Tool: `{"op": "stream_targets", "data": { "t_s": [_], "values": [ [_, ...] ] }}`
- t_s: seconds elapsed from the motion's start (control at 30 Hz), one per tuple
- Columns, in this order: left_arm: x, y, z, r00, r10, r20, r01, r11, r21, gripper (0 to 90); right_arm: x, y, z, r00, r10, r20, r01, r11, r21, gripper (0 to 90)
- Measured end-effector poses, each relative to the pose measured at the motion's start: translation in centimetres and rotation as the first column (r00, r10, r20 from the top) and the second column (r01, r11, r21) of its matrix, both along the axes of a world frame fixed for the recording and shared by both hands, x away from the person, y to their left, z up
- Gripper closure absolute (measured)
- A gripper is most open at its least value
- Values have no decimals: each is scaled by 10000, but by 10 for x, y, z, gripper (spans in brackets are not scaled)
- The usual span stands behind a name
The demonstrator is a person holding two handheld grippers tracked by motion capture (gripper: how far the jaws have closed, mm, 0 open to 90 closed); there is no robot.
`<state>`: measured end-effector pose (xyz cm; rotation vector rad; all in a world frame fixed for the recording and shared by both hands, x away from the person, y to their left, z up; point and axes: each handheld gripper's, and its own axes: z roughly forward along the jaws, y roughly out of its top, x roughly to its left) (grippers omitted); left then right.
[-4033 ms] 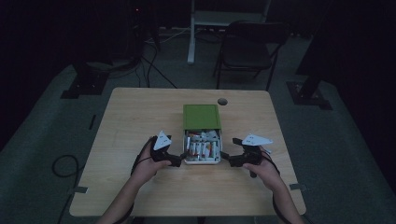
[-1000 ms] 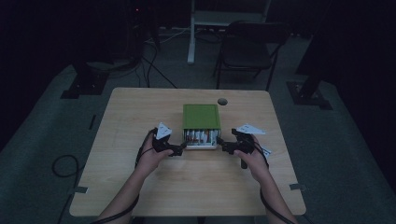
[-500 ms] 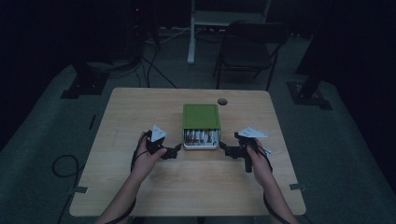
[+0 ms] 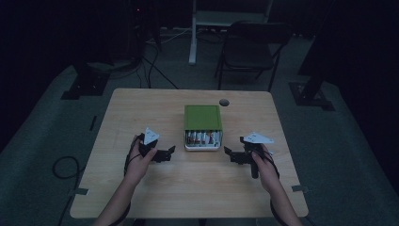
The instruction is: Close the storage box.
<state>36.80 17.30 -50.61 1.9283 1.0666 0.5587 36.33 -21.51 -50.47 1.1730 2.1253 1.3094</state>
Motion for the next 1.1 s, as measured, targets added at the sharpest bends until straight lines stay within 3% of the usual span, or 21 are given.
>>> {"op": "stream_targets", "data": {
  "t_s": [0.27, 0.63, 1.1],
  "values": [
    [-9, 21, -4, 9991, 387, -168, -384, 9991, 150, 4, -11, -4, -5, 9997, 212, -106, -215, 9992, -339, 124],
    [-19, 47, -11, 9948, 935, -398, -933, 9956, 52, 4, -26, -13, -13, 9996, 213, -180, -225, 9972, -719, 124],
    [-33, 82, -21, 9832, 1632, -814, -1632, 9866, 71, 4, -43, -23, -23, 9991, 197, -387, -244, 9919, -1250, 124]
  ]
}}
